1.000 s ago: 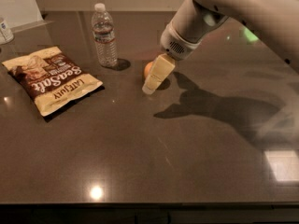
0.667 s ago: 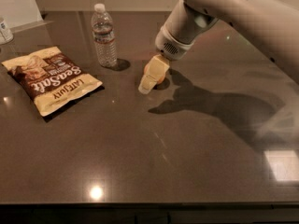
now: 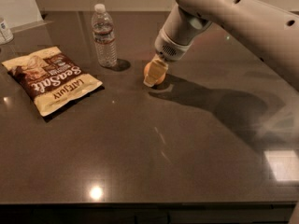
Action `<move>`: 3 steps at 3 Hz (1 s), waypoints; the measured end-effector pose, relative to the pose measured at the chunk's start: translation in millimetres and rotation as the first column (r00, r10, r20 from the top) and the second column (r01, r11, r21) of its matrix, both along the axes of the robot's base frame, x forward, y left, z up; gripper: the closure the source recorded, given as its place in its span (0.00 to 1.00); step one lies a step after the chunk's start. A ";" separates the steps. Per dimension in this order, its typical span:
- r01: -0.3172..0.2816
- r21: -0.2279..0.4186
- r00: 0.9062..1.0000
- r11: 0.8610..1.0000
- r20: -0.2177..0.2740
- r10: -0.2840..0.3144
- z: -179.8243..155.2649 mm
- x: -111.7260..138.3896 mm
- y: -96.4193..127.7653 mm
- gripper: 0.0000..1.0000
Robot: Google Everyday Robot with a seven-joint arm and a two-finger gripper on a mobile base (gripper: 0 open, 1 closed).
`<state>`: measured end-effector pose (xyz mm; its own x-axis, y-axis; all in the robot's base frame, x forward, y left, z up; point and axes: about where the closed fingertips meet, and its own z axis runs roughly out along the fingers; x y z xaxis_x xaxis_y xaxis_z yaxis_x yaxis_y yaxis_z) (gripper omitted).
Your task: Pick orange
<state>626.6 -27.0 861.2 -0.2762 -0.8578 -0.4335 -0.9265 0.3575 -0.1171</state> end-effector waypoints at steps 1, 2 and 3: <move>0.002 -0.022 1.000 1.000 0.002 -0.002 -4.2 3.7 -6.4 0.61; -0.008 -0.031 1.000 0.999 0.010 0.009 1.3 5.8 -12.8 0.85; -0.036 -0.010 0.999 0.999 0.011 0.036 33.2 5.3 -18.3 1.00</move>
Offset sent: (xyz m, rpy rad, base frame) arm 0.0088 -0.0226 0.0118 -0.0395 -0.0258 0.0171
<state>632.0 -45.3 894.4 -0.2401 -0.8713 -0.4281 -0.9375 0.3226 -0.1308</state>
